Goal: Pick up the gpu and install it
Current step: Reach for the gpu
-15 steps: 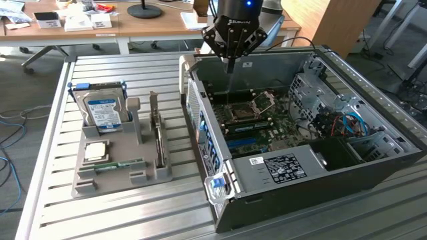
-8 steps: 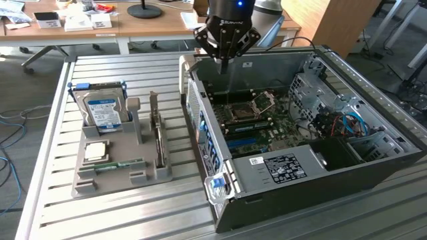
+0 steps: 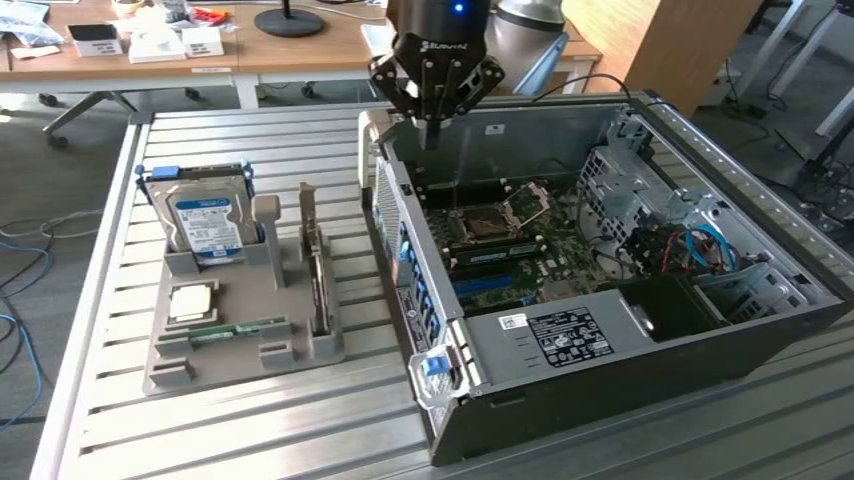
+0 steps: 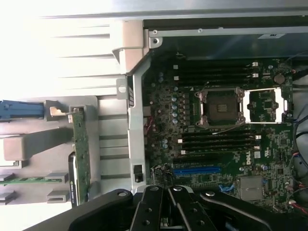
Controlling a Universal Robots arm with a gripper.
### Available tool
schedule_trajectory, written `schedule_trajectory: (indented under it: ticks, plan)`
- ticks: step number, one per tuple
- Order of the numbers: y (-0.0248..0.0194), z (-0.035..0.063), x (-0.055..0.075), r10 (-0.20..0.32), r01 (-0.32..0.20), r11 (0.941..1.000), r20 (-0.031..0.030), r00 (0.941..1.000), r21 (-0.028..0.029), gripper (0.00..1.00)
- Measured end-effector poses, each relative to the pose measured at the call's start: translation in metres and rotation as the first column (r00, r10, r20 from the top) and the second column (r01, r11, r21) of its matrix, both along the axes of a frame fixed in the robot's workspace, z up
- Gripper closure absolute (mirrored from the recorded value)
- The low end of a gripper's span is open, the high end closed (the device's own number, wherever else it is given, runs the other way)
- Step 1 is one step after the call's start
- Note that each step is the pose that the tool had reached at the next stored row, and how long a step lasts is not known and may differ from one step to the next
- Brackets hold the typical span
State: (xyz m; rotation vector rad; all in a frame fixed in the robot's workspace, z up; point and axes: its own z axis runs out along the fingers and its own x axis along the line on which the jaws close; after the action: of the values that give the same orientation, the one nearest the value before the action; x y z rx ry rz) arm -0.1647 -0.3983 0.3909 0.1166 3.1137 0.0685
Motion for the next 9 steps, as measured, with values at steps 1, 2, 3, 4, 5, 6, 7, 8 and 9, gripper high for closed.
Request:
schedule_trajectory:
  ticks: [1, 2, 3, 4, 5, 6, 7, 8, 9]
  plan:
    - [0.0001, -0.0002, -0.003, 0.0, 0.0, 1.0, 0.0001, 1.0, 0.0, 0.89]
    - [0.0001, -0.0003, -0.005, 0.0, 0.0, 1.0, 0.0, 1.0, 0.0, 0.89]
    - [0.0002, -0.0005, -0.007, 0.0, 0.0, 1.0, 0.0001, 1.0, 0.0, 0.89]
    - [0.0003, -0.0006, -0.01, 0.0, 0.0, 1.0, 0.0, 1.0, 0.0, 0.89]
    - [0.0004, -0.0008, -0.013, 0.0, 0.0, 1.0, 0.0001, 1.0, -0.0001, 0.89]
    - [0.0005, -0.0009, -0.015, 0.0, 0.0, 1.0, 0.0, 1.0, -0.0001, 0.89]
    - [0.0006, -0.0011, -0.018, 0.0, 0.0, 1.0, 0.0, 1.0, -0.0002, 0.89]
    - [0.0007, -0.0013, -0.021, 0.0, 0.0, 1.0, 0.0001, 1.0, -0.0001, 0.89]
    - [0.0008, -0.0014, -0.023, 0.0, 0.0, 1.0, 0.0001, 1.0, -0.0001, 0.89]
